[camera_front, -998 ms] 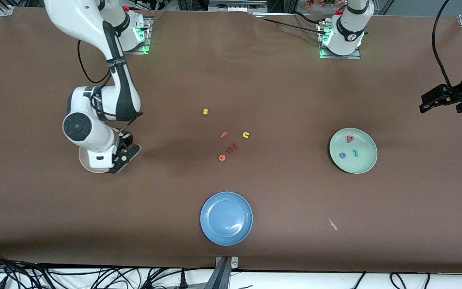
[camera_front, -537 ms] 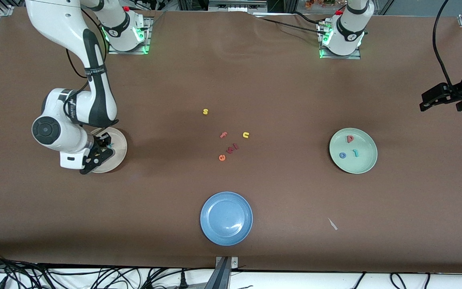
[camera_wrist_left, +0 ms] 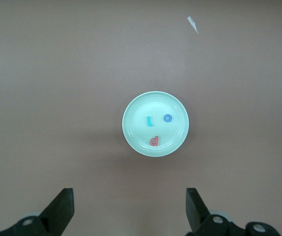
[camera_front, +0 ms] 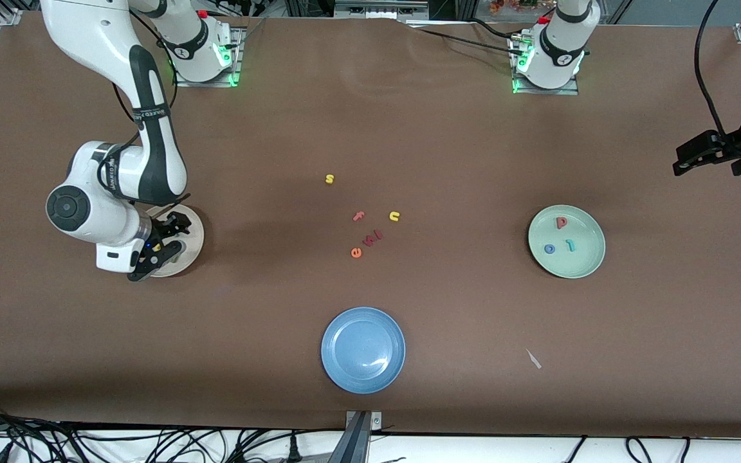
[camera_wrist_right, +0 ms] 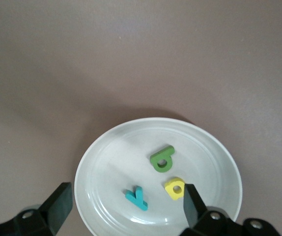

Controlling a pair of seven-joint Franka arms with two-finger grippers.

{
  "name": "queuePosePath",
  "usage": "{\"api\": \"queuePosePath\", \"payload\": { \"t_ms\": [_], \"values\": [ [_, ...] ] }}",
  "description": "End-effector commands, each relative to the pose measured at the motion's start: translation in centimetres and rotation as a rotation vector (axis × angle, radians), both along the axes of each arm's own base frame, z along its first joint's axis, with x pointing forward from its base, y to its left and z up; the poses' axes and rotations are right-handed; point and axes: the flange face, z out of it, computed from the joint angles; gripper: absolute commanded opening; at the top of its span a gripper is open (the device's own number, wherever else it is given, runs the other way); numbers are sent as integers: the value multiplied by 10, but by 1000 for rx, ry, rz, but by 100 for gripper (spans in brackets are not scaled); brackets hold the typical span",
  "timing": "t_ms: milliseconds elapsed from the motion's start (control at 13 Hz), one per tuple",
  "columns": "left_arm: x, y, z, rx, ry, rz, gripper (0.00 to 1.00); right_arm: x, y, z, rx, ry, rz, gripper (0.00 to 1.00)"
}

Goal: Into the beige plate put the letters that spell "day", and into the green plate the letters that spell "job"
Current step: 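Lower the green letter onto the beige plate and open the right gripper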

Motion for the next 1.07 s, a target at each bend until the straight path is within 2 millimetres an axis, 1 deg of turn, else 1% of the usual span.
{"api": "queuePosePath", "payload": {
  "t_ms": [0,154,230,307,384,461,537,614,691,844,998],
  "values": [
    [-1,1,15,-20,-15,-6,100,5,10,21,28,17,-86,100],
    [-1,2,16,-20,-16,-3,100,9,24,36,30,35,-133,100],
    [-1,3,16,-20,-16,-2,100,8,26,46,50,39,-163,100],
    [-1,3,16,-20,-16,-2,100,6,30,46,68,51,-218,100],
    [-1,3,16,-20,-18,-2,100,4,33,55,90,52,-267,100],
    [-1,3,16,-20,-16,-2,100,2,31,59,106,56,-295,100],
    [-1,2,16,-20,-18,-2,100,-1,37,61,121,75,-295,100],
    [-1,2,16,-20,-16,-3,100,-2,35,64,108,86,-327,100],
    [-1,3,15,-20,-15,-2,100,-5,42,69,71,84,-362,100],
    [-1,2,16,-20,-16,-5,100,-14,62,90,-5,79,-429,100],
    [-1,1,15,-20,-15,-6,100,-23,74,119,-26,58,-479,100]
  ]
}}
